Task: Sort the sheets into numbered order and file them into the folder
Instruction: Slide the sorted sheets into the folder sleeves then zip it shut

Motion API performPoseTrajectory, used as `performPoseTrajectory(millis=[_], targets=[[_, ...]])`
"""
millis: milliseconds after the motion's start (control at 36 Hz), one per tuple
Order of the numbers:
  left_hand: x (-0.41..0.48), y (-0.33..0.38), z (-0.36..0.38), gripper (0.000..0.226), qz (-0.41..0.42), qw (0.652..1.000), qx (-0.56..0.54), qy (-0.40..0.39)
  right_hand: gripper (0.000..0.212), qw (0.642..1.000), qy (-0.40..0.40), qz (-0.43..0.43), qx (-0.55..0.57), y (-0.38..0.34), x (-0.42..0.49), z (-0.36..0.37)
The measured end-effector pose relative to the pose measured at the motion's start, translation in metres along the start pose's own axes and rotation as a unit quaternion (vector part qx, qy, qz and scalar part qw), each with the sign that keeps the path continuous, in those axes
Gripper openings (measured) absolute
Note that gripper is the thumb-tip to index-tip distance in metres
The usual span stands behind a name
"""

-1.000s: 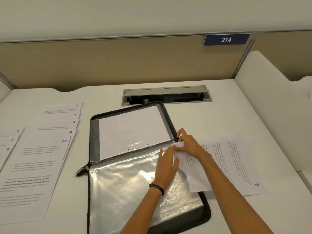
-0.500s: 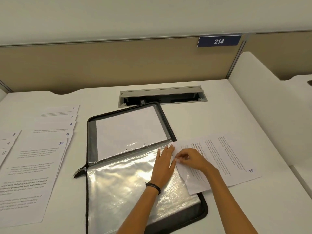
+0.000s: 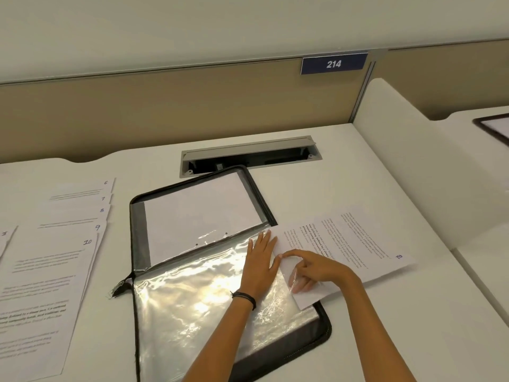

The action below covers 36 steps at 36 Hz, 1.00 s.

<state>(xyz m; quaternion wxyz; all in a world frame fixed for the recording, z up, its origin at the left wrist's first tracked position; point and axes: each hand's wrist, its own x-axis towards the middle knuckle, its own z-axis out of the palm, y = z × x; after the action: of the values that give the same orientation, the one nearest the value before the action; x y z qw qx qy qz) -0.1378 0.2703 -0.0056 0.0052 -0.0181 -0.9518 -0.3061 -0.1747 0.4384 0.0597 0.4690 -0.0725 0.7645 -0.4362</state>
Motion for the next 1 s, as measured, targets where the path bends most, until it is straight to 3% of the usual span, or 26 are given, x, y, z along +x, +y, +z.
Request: performPoseTrajectory(millis=[139,250,333,417,500,611,694,1000], targets=[[-0.001,0.0,0.002,0.07,0.015,0.999,0.03,-0.01,0.033,0.999,-0.016,0.026,0.015,-0.001,-0.015,-0.011],[-0.002,-0.001,0.004,0.061,0.013,0.999,0.034,-0.009,0.025,0.999,0.014,0.003,0.031,0.005,-0.023,-0.021],[-0.002,0.001,0.004,0.061,0.008,1.0,0.026,-0.014,0.025,0.982,0.176,-0.053,0.052,0.018,-0.021,-0.036],[-0.002,0.001,0.003,0.062,0.009,0.999,0.025,-0.024,0.026,0.918,0.387,-0.089,-0.004,0.035,-0.014,-0.051],[-0.003,0.001,0.002,0.062,0.011,0.999,0.025,-0.029,0.033,0.871,0.485,-0.064,-0.048,0.049,-0.005,-0.064],[-0.003,0.002,0.001,0.063,0.017,0.999,0.033,-0.029,0.05,0.862,0.489,0.076,-0.108,0.061,0.0,-0.082],[-0.003,0.002,0.0,0.063,0.022,0.999,0.031,-0.03,0.059,0.855,0.489,0.136,-0.106,0.068,-0.001,-0.089],[-0.002,0.0,0.003,0.067,0.014,0.999,0.015,-0.04,0.058,0.851,0.51,0.115,-0.055,0.068,-0.007,-0.103]])
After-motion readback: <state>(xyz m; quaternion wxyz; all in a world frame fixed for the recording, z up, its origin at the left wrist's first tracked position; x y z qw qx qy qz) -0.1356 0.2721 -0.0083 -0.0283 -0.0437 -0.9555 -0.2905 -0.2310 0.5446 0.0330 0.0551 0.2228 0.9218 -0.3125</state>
